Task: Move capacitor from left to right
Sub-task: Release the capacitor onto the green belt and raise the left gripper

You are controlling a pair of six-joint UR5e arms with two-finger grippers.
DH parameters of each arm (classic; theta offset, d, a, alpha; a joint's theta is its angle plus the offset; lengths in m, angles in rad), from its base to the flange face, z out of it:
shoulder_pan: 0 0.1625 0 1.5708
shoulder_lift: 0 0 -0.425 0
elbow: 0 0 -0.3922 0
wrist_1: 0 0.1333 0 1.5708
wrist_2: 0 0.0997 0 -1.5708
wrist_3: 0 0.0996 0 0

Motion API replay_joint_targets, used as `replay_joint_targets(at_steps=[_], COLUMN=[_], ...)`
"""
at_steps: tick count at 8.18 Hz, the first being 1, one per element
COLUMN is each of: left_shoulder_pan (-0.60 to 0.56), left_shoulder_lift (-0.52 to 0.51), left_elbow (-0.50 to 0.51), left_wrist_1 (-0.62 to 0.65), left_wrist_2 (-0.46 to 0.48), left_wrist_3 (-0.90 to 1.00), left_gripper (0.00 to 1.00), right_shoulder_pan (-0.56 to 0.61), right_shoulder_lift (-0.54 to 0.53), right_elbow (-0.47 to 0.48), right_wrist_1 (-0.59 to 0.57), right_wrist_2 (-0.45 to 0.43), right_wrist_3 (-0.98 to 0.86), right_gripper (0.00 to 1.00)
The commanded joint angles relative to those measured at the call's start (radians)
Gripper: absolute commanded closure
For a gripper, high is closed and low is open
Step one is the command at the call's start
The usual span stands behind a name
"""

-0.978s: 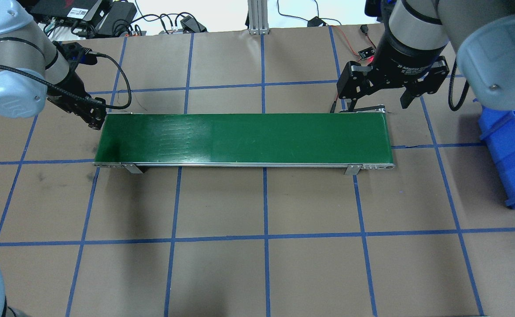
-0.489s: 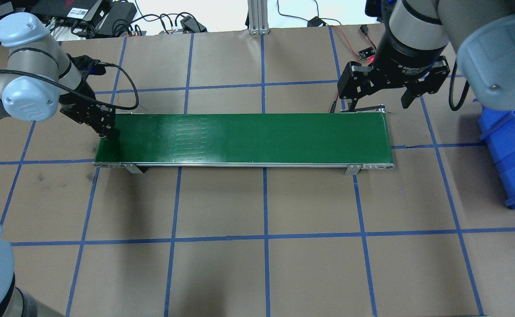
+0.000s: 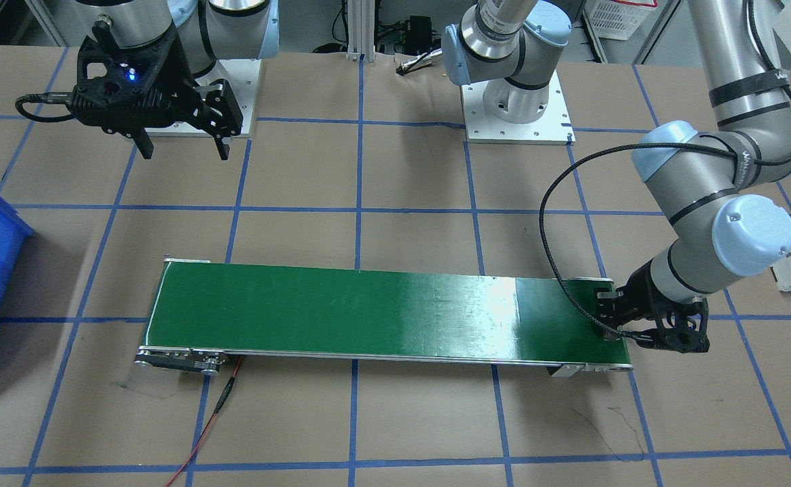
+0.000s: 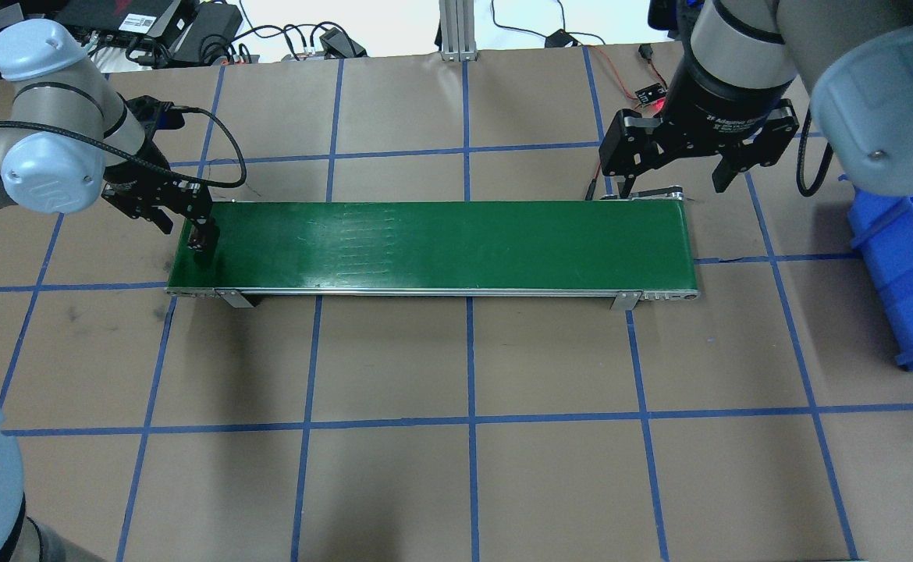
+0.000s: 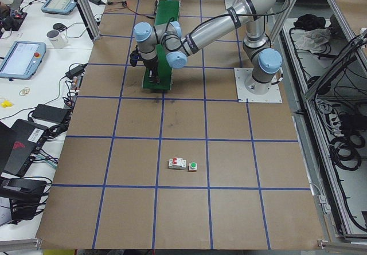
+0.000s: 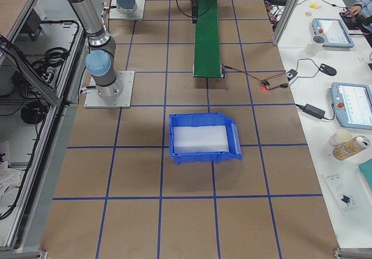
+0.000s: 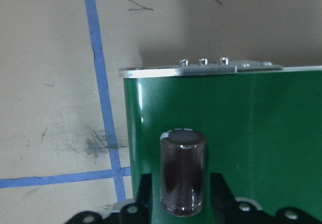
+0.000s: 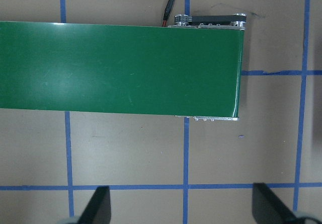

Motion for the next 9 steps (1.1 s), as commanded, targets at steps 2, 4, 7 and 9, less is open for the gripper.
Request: replay_joint_targets(at_steps=[2, 4, 7, 9], left_shoulder_pan=[-0.056, -0.063, -0.063, -0.086], left_shoulder_lift=[0.17, 0.32, 0.318, 0.298], left_elbow=[0.004, -0.003, 0.0, -0.001], left_wrist_1=[-0.038, -0.083, -0.171, -0.17], left_wrist_2=[0.01, 0.008, 0.01, -0.022], left_wrist_3=[-0.042, -0.01, -0.014, -0.042], left_gripper=[0.0, 0.0, 0.0, 0.0], right_shoulder_pan=[0.0, -0.001, -0.004, -0.004], right_shoulder_lift=[0.0, 0.0, 0.022, 0.1], right_elbow=[0.0, 0.0, 0.002, 0.002], right_wrist_1=[0.005, 0.005, -0.008, -0.081], right_wrist_2=[-0.003, -0.003, 0.003, -0.002], right_wrist_3=[-0.042, -0.042, -0.038, -0.039], right_gripper=[0.0, 0.0, 0.0, 0.0])
